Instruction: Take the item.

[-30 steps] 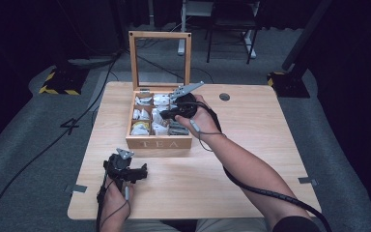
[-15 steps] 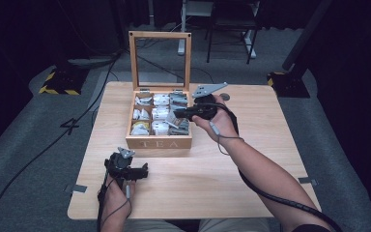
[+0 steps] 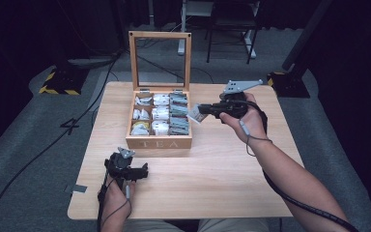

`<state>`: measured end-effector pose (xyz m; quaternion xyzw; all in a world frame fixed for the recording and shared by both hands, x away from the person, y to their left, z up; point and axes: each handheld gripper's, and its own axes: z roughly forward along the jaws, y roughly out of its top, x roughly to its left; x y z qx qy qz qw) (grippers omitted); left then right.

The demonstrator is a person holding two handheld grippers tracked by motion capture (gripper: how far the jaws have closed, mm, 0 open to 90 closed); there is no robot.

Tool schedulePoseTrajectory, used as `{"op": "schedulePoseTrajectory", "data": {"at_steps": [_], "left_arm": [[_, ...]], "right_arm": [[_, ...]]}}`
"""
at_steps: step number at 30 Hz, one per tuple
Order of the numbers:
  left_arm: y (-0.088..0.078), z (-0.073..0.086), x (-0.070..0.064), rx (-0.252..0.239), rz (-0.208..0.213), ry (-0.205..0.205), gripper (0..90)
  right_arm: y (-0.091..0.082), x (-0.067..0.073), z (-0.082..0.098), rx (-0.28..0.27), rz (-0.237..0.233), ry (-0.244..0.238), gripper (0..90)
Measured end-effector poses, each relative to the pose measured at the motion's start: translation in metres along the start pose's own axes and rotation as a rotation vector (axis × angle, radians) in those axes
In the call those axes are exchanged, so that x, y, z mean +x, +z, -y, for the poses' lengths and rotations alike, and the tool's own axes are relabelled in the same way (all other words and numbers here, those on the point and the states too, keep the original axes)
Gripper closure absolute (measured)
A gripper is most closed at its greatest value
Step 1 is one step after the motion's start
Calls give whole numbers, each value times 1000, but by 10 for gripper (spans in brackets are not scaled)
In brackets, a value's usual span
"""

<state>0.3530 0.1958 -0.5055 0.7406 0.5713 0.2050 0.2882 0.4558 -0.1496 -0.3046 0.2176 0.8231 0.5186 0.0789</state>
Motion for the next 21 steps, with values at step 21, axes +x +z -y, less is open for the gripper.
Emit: {"op": "schedulePoseTrajectory", "data": {"at_steps": [21], "left_arm": [[0, -1, 0, 0, -3, 0, 2]], "right_arm": [[-75, -42, 38, -5, 157, 74, 900]]}}
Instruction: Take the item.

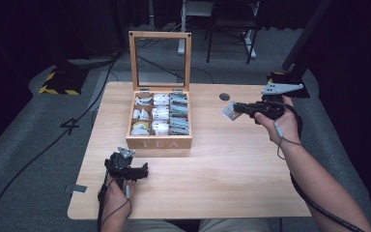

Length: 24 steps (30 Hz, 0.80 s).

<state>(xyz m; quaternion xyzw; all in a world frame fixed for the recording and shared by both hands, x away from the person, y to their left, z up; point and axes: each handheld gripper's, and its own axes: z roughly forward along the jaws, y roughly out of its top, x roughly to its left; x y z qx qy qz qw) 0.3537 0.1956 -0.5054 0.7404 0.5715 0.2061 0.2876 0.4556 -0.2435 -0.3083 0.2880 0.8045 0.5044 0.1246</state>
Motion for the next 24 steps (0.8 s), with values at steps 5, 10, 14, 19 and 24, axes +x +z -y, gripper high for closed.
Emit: {"op": "schedulePoseTrajectory", "data": {"at_steps": [5, 10, 14, 19, 24], "left_arm": [[0, 0, 0, 0, 0, 0, 2], [0, 0, 0, 0, -2, -1, 3], [0, 0, 0, 0, -3, -2, 3], [0, 0, 0, 0, -3, -2, 3], [0, 0, 0, 0, -3, -2, 3]], "right_arm": [[-7, -10, 7, 11, 34, 6, 900], [-9, -24, 19, 34, 76, 24, 900], [-10, -38, 31, 51, 101, 59, 900], [-11, -56, 46, 69, 136, 109, 900], [-10, -67, 62, 109, 185, 111, 900]]}}
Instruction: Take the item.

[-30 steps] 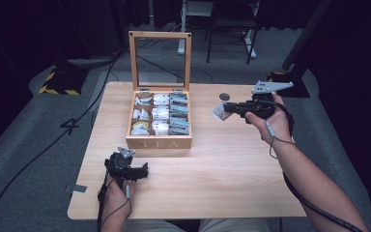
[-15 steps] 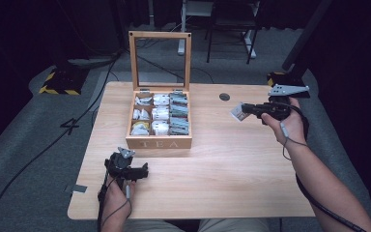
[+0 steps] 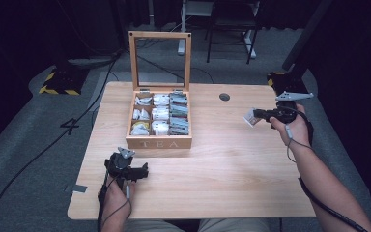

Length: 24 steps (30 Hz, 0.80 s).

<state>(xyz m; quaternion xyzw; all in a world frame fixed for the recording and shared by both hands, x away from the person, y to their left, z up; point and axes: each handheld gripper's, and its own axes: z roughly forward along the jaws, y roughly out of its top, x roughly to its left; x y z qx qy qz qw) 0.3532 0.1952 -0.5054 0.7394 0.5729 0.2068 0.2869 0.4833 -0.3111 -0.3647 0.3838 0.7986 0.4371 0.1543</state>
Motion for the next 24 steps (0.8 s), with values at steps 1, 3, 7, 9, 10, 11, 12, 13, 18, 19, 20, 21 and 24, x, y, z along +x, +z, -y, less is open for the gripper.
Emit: {"op": "schedulePoseTrajectory", "data": {"at_steps": [1, 3, 7, 9, 10, 11, 12, 13, 18, 19, 20, 21, 24], "left_arm": [[0, 0, 0, 0, 0, 0, 3], [0, 0, 0, 0, 0, 0, 3], [0, 0, 0, 0, 0, 0, 3], [0, 0, 0, 0, 1, 0, 3], [0, 0, 0, 1, 1, -1, 3], [0, 0, 0, 1, 1, -1, 3], [0, 0, 0, 0, 0, 0, 3], [0, 0, 0, 1, 1, -1, 3], [0, 0, 0, 0, 1, 0, 3], [0, 0, 0, 0, 0, 0, 3], [0, 0, 0, 0, 0, 0, 3], [0, 0, 0, 0, 0, 0, 3], [0, 0, 0, 0, 0, 0, 3]], "right_arm": [[0, 0, 0, 0, 0, 0, 900], [3, -2, 4, 10, 4, 0, 900], [10, -6, 12, 24, 5, 18, 900], [13, -7, 15, 34, 8, 22, 900], [17, -9, 19, 46, 4, 29, 900], [17, -9, 19, 46, 4, 29, 900], [19, -9, 21, 46, 3, 30, 900], [21, -9, 23, 52, 0, 35, 900], [31, -11, 35, 81, -4, 55, 900], [31, -11, 35, 81, -4, 55, 900], [32, -11, 36, 87, -4, 60, 900], [34, -12, 38, 96, -2, 64, 900], [38, -13, 42, 119, 0, 80, 900]]}}
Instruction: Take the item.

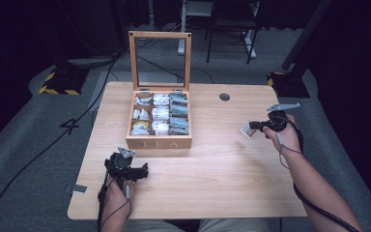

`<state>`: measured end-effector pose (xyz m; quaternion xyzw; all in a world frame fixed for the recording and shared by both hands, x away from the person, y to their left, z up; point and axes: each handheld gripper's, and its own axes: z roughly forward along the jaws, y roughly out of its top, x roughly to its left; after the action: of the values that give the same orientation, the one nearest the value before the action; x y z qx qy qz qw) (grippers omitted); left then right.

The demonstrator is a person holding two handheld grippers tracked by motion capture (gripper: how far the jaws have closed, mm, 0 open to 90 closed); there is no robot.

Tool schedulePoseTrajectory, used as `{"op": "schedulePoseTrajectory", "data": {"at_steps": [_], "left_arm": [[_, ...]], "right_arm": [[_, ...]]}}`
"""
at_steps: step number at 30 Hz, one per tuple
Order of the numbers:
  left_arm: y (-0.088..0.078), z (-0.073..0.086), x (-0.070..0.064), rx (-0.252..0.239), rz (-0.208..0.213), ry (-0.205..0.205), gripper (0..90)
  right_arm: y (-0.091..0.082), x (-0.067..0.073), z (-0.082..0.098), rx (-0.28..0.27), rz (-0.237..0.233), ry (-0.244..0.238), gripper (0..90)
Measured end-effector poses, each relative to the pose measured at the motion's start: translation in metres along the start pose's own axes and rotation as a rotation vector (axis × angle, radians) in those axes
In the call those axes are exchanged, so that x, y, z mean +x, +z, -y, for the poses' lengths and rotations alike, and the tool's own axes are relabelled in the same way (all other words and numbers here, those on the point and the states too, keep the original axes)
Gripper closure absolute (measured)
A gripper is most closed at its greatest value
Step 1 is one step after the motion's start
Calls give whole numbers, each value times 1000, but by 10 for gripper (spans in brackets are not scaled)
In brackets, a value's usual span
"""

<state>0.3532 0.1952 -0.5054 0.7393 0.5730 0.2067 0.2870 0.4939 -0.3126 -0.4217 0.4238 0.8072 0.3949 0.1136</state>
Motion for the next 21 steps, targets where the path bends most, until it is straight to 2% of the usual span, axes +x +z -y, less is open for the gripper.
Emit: {"op": "schedulePoseTrajectory", "data": {"at_steps": [14, 16, 17, 18, 21], "left_arm": [[0, 0, 0, 0, 0, 0, 3], [0, 0, 0, 0, 0, 0, 3], [0, 0, 0, 0, 0, 0, 3], [0, 0, 0, 0, 0, 0, 3], [0, 0, 0, 1, 1, -1, 3]], "right_arm": [[13, -7, 10, 61, -4, 78, 879], [15, -10, 12, 63, -6, 99, 807], [15, -10, 12, 63, -6, 99, 807], [15, -10, 13, 57, -9, 112, 754], [17, -13, 15, 40, -22, 147, 678]]}}
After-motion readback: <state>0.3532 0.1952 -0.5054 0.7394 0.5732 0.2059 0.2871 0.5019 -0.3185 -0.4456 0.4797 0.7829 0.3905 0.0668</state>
